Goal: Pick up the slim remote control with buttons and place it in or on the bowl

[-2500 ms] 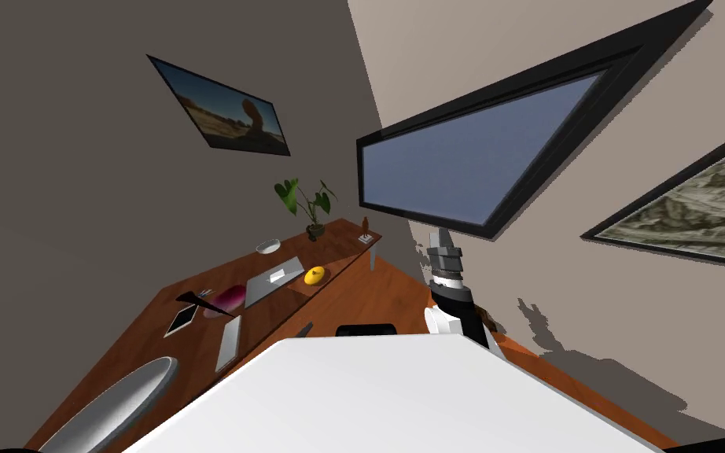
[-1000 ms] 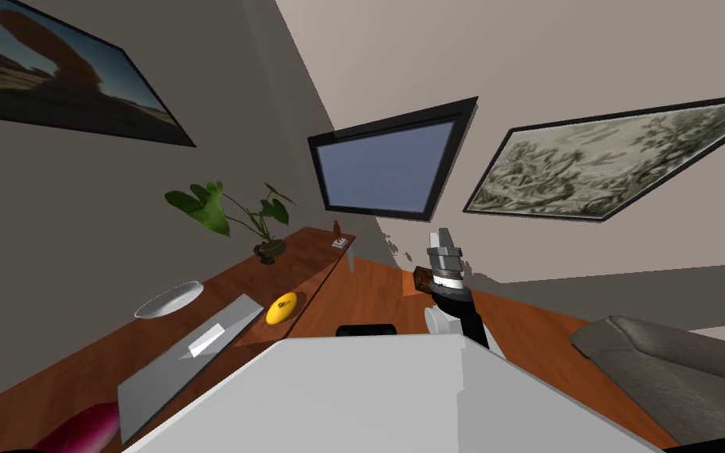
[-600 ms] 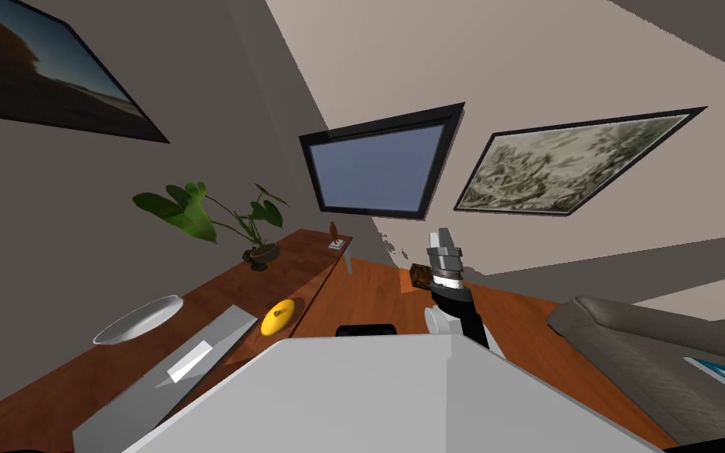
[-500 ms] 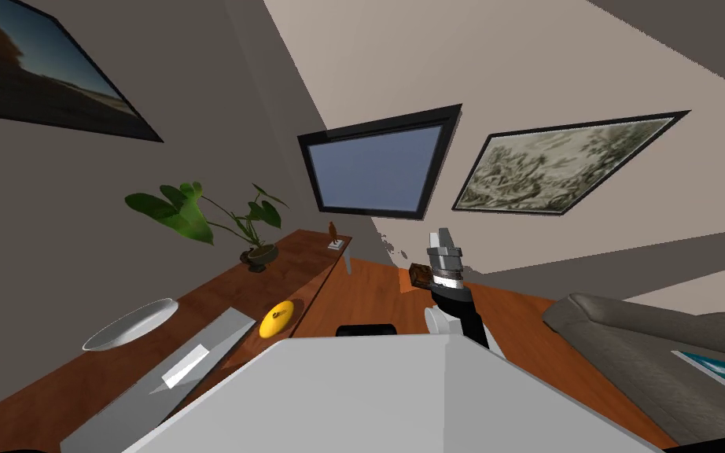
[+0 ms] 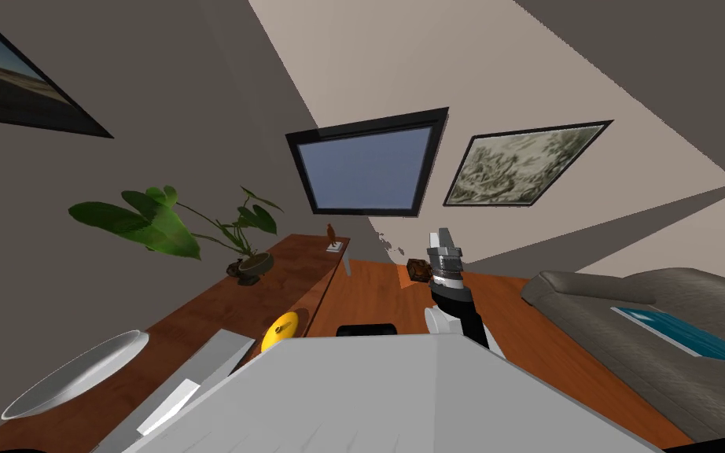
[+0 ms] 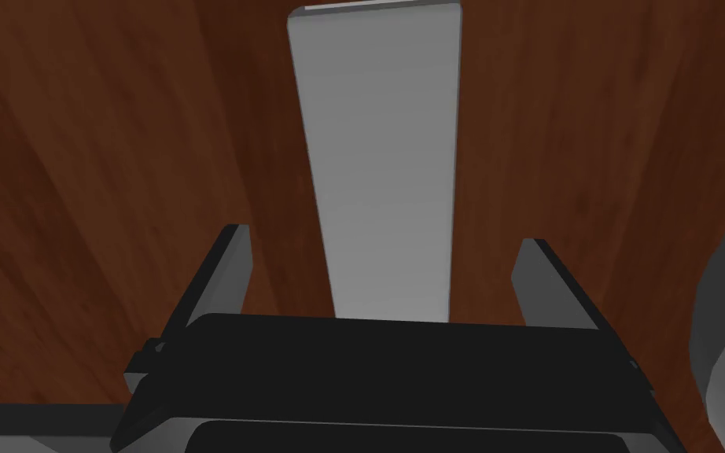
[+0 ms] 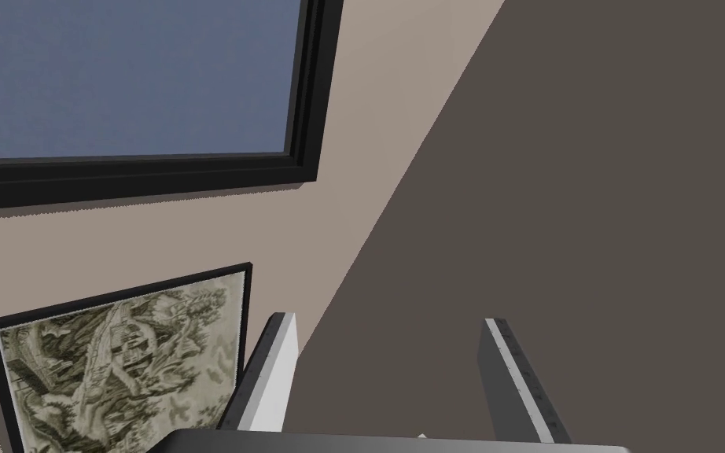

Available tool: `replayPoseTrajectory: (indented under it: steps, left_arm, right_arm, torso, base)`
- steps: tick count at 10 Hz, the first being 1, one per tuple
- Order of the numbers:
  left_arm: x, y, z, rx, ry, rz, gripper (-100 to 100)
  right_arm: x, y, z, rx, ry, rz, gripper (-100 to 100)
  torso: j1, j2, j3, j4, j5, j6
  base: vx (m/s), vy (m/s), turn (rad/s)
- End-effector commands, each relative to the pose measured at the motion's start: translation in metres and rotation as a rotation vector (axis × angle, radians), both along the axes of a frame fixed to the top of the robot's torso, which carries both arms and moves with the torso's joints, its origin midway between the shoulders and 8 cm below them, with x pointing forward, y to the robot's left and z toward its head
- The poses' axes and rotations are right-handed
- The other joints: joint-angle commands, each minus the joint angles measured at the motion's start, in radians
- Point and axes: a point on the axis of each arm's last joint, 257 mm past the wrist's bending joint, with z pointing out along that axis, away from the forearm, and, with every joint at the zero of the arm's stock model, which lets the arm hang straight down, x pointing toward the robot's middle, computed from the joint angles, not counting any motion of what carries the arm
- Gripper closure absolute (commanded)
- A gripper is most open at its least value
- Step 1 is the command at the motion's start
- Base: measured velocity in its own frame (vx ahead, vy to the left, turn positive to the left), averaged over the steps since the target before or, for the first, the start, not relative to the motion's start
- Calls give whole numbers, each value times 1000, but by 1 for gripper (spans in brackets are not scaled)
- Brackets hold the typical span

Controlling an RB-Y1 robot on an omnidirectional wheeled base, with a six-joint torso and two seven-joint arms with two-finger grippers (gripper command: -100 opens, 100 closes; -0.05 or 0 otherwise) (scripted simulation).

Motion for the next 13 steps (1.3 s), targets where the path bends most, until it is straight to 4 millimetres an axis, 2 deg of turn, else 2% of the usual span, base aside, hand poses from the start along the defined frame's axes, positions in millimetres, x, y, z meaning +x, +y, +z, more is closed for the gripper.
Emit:
replayPoseTrajectory:
  steps: [1,2,3,5,6,7,11,12,13]
  left_arm:
    - [0,0,0,0,0,0,-100]
    - [0,2,0,3,1,1,0]
    - [1,-4,-9,5,-2,-1,-100]
    - [3,-10,-18,8,-4,-1,-100]
    - [3,-9,-15,6,-4,-1,-100]
    - [3,-10,-16,7,-3,-1,100]
    - [4,-10,-16,6,-6,1,100]
    - [4,-10,-16,6,-6,0,0]
    - [1,-3,-7,5,-1,0,100]
  right_arm:
    - [0,0,0,0,0,0,0]
    - [0,0,0,0,0,0,0]
    - [0,0,0,0,0,0,0]
    - [0,0,0,0,0,0,0]
    - [0,0,0,0,0,0,0]
    - [0,0,0,0,0,0,0]
    - [0,0,0,0,0,0,0]
    - [0,0,0,0,0,0,0]
    - [0,0,0,0,0,0,0]
  torso:
    - [0,0,0,0,0,0]
    - [-8,-1,0,0,-1,-1]
    - [-14,-1,-1,0,-3,-1]
    - [-15,-1,-1,0,-3,-1]
    - [-15,-1,-1,0,-3,-1]
    - [-16,-1,-1,0,-4,-1]
    - [-16,0,0,0,-3,-1]
    - [-16,0,0,0,-3,-1]
    - [-16,0,0,-1,-3,-1]
  base:
    - [-6,102,-34]
    - [-2,21,-2]
    - [-8,28,-1]
    - [-7,29,0]
    - [-2,11,-1]
    - [0,0,0]
    - [0,0,0]
    - [0,0,0]
    - [4,-23,3]
